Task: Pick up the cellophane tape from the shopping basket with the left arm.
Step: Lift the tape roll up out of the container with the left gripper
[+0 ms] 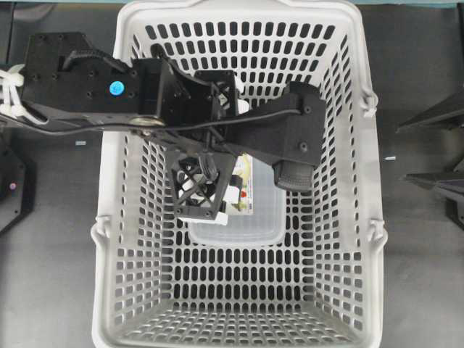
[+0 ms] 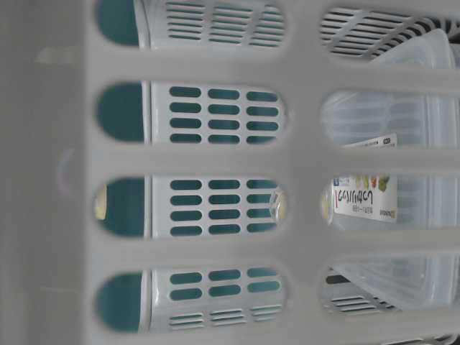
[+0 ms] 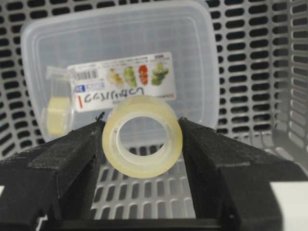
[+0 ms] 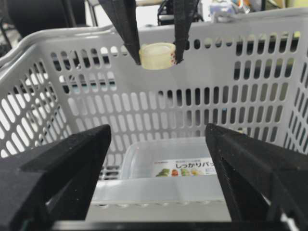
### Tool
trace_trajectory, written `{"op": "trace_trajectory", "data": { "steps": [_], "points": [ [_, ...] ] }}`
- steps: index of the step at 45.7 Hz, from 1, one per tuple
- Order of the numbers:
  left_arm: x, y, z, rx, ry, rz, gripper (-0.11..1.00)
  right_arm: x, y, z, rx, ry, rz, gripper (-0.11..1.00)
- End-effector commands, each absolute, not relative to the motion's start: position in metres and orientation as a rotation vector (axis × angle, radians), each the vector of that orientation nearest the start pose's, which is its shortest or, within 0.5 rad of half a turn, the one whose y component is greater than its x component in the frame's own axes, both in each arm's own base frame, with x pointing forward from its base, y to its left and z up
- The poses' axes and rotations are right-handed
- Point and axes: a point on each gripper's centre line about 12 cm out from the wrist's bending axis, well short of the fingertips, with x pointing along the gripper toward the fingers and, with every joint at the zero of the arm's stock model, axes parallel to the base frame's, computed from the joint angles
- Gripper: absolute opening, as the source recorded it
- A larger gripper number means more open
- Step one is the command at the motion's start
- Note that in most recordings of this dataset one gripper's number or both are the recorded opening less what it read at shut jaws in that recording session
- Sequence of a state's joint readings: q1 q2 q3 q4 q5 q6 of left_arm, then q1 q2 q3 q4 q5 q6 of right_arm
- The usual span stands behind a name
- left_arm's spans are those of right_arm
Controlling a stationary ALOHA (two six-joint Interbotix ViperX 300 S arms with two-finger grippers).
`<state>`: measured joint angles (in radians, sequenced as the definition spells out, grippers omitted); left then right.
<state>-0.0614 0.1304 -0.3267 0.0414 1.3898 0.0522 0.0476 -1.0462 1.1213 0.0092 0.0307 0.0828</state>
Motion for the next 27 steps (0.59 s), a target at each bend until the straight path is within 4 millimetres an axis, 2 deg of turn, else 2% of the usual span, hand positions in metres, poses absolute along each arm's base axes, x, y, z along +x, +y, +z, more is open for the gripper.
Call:
{"op": "trace_trajectory", "data": {
  "steps": [1,8,19,27],
  "points": [
    [0.433,-0.021,0.379,0.115,1.153,-0.051,0.50,0.188,0.010,0.301,0.093,0.088,0.047,0.77],
    [0.433,-0.021,0.379,0.117,1.156,-0.052,0.50,0.188,0.011,0.302,0.093,0.085,0.053,0.77],
    [0.429,-0.021,0.364,0.120,1.202,-0.054,0.50,0.188,0.013,0.300,0.094,0.091,0.063,0.77],
    [0.429,-0.023,0.362,0.118,1.205,-0.054,0.50,0.188,0.015,0.299,0.095,0.094,0.074,0.76]
  ]
}}
